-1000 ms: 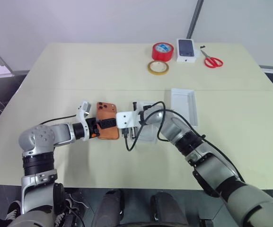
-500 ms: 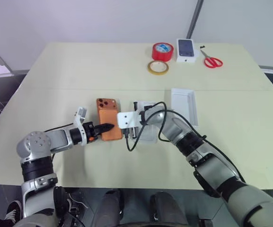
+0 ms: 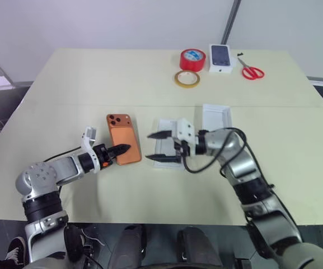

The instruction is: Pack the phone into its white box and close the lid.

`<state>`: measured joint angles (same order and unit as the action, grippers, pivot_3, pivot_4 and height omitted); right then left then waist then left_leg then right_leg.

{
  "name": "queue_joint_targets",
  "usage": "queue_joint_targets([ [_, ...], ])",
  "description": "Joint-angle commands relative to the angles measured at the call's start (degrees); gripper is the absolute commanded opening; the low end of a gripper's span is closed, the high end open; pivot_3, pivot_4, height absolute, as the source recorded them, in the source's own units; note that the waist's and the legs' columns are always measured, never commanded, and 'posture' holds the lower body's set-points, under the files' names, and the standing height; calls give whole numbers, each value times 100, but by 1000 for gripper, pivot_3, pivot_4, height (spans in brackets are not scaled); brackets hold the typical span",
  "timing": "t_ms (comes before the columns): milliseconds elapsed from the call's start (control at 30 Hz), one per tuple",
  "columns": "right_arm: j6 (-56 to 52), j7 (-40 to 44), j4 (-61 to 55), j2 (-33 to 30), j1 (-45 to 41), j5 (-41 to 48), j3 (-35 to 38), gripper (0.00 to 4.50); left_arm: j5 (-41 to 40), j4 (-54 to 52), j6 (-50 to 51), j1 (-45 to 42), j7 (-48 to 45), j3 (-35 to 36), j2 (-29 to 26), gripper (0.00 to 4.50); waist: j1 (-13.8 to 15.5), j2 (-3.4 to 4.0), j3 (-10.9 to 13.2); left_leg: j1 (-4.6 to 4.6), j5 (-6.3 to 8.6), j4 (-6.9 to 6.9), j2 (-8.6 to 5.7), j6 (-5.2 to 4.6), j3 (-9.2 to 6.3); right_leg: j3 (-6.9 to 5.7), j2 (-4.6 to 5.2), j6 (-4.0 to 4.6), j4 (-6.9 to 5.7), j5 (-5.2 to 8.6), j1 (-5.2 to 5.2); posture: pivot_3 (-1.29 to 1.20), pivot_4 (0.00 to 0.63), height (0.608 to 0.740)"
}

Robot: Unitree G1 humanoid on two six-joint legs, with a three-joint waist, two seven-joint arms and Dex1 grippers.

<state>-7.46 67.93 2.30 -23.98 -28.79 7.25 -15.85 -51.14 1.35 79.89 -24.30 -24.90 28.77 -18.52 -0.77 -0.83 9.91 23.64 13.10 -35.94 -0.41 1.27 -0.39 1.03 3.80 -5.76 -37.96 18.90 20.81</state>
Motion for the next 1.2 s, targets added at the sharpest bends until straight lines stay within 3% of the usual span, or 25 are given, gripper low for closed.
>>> queue_joint_targets([
  [33, 732, 53, -336, -434, 267, -328, -109, 2860, -113, -182, -442, -116, -159, -7, -28, 0, -6, -1, 1, 0, 0, 0, 0, 0, 1, 1, 0, 1, 0, 0, 0, 0, 150, 740],
  [233, 1226, -160, -207, -655, 615, -538, -170, 2860, -107, 29, -725, -223, -191, -174, -54, 0, -32, -3, 2, 6, -2, 6, 4, -3, 5, 6, -2, 5, 1, 2, 12, 0, 150, 740],
  [333, 1364, -301, -129, -643, 632, -687, -232, 2025, -96, 121, -807, -244, -198, -245, -77, 0, -7, -3, 2, 10, -2, -1, 4, -3, 4, 5, -3, 4, 0, 2, 13, 0, 150, 740],
  [800, 1265, -459, 22, -609, 589, -758, -358, 2025, -264, 106, -800, -228, -200, -317, -122, 0, -1, -5, 3, 24, -3, -10, 4, -4, 2, 2, -2, 4, -1, 2, 21, 0, 150, 740],
  [900, 1237, -481, 26, -611, 592, -805, -403, 1195, -341, 42, -722, -218, -159, -312, -82, 0, -1, -5, 3, 25, -3, -10, 4, -4, 2, 2, -2, 4, -1, 2, 21, 0, 150, 740],
  [967, 1234, -507, 16, -594, 582, -820, -423, 246, -457, 42, -607, -278, -66, -235, -33, 0, -2, -5, 3, 24, -3, -10, 4, -4, 2, 2, -2, 4, -1, 2, 21, 0, 150, 740],
  [1000, 1174, -538, -24, -555, 570, -775, -404, 89, -530, 26, -575, -331, 4, -184, 4, 0, -1, -5, 3, 24, -3, -10, 4, -4, 2, 2, -2, 4, -1, 2, 21, 0, 150, 740],
  [1200, 874, -645, -212, -251, 427, -592, -380, 89, -707, -45, -552, -562, 266, -189, 130, 0, -5, -6, 3, 25, -3, -12, 4, -4, 1, 1, -5, 4, -5, 2, 21, 0, 150, 740],
])
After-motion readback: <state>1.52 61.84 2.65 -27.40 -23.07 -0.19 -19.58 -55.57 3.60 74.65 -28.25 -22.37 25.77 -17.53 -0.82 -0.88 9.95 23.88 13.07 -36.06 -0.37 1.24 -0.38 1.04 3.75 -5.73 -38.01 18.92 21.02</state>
